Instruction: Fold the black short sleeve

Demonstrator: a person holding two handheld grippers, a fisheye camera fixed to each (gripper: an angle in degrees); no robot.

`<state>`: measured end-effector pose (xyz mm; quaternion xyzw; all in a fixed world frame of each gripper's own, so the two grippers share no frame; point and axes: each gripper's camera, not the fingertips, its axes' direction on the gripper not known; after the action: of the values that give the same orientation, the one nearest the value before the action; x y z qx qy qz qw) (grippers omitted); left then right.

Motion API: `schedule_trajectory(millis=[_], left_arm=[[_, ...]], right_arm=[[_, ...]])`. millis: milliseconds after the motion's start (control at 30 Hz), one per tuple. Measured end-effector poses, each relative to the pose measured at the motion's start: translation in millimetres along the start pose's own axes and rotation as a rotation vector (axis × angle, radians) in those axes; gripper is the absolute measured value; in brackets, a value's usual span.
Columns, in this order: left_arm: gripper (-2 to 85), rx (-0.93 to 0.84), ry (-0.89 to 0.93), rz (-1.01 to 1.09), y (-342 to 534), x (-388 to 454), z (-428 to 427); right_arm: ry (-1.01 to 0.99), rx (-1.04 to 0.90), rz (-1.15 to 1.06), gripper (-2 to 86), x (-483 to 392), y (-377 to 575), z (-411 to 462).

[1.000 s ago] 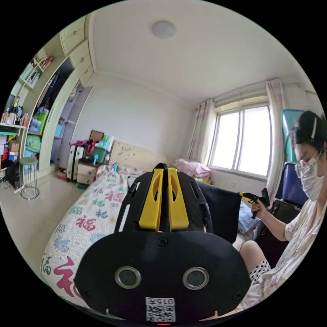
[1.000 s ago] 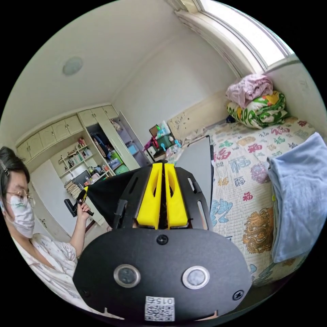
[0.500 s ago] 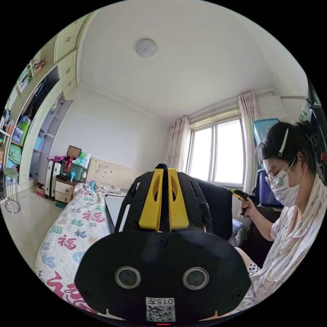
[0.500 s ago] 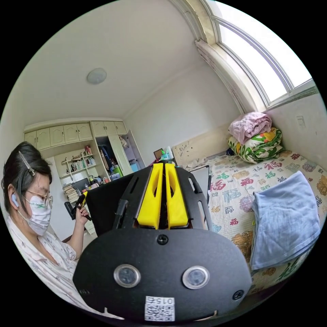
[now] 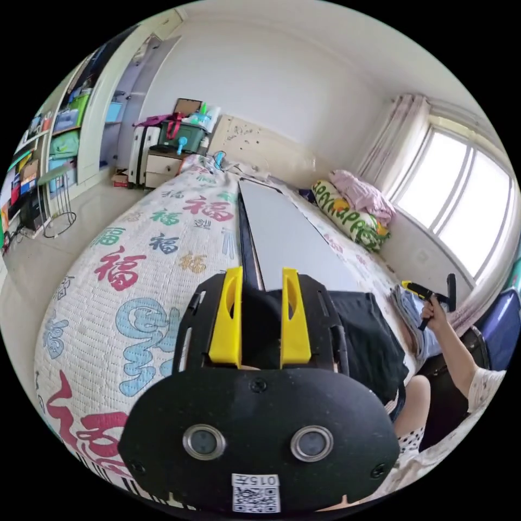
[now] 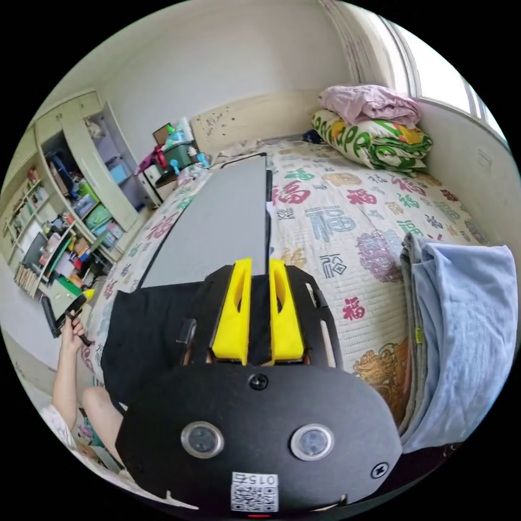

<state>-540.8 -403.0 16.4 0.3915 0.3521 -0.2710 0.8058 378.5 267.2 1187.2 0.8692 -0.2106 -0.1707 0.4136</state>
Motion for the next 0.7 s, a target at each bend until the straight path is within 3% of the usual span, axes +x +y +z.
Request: schedule_trajectory(millis=[133,233,333,400,533,700], left_arm=[[9.1,-0.069,0.008,0.123,49.3,11.6,1.7],[8.3,-0.140,0.213,0.279,98.7,30.1,-0.8],[7.7,-0.258,0.305,0.457,147.9,62.2,8.3],[7.5,-0.364,0.266,0.522,180.0,75.5,31.4],[7.5,-0.376,0.229,0.384,206.5,45.2,52.9],[7.0,-0.264,0.156,0.127,229.4,-23.1,36.0]], right_arm=[[-0.158,-0.106,-0.134,4.0,12.3,56.4,-25.0],[-0.291,-0.210,-0.336,3.9,5.8,105.3,-44.2],[-0.158,-0.292,-0.442,4.5,-2.0,135.3,-46.4],[-0.131,-0.282,-0.372,4.8,12.7,133.2,-48.1],[-0.223,-0.274,-0.045,5.3,74.7,105.8,-56.4],[-0.083,-0.349,0.038,5.5,103.5,94.7,-60.0]])
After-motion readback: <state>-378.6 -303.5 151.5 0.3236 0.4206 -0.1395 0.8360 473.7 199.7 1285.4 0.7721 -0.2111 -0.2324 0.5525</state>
